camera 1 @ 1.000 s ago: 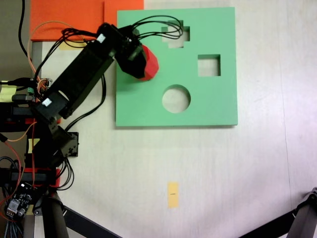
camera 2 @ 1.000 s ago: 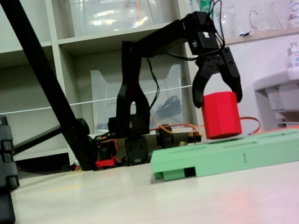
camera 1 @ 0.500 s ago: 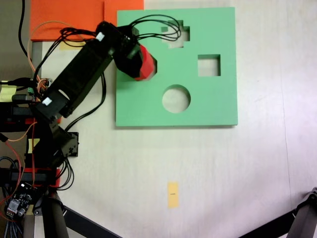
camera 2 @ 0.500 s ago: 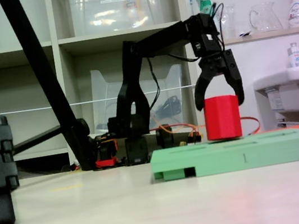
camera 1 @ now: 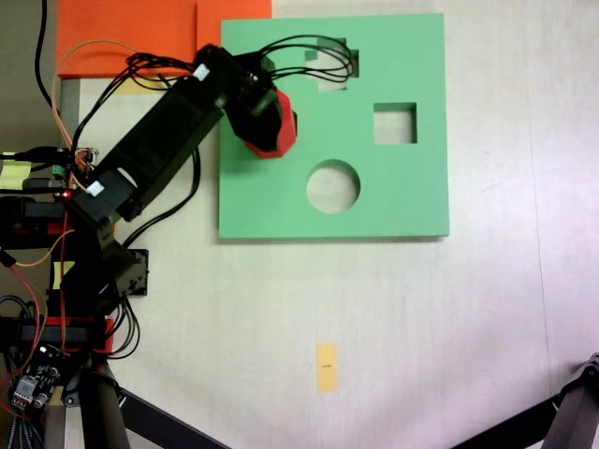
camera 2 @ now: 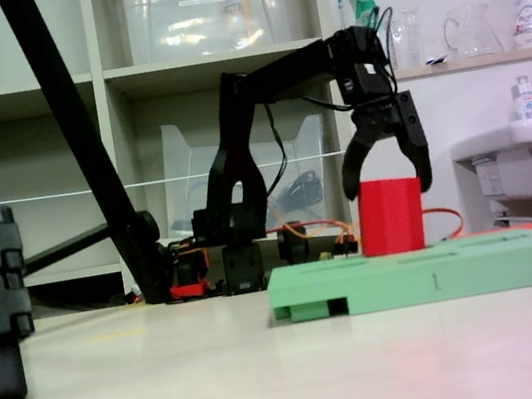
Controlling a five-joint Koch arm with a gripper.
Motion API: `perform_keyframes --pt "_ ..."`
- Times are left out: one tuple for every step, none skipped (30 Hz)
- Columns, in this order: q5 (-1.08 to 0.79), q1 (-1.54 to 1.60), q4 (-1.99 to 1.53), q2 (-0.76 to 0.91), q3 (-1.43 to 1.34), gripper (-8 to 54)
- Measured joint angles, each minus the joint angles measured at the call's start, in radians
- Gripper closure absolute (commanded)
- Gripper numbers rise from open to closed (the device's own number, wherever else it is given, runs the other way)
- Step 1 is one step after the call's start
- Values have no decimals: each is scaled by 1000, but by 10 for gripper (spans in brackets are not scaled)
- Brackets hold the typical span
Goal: Put the octagonal pillar block into the corresponding hole
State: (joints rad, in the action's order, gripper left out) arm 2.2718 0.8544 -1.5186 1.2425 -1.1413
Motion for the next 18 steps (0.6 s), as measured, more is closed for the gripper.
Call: perform_keyframes --pt "0 5 21 -8 2 212" --pt "0 15 37 -8 0 212" --pt "-2 20 57 -14 -5 212" --pt "2 23 67 -23 -14 212" --pt "2 23 72 -23 -23 212" --pt "2 26 72 -20 -25 211" --pt "2 25 72 -20 -23 211" --pt "0 25 74 -21 -25 211" --pt "-6 25 74 -21 -25 211" --pt "-11 25 74 -21 -25 210" --pt "-12 25 74 -21 -25 208" --pt "-12 25 74 -21 -28 193" --pt "-12 25 74 -25 -29 178" --pt "-12 25 74 -28 -29 135" --pt "-12 26 75 -28 -29 80" --pt "-12 26 75 -29 -29 46" --pt "-12 25 75 -29 -29 32" --pt "-12 25 75 -29 -29 5"
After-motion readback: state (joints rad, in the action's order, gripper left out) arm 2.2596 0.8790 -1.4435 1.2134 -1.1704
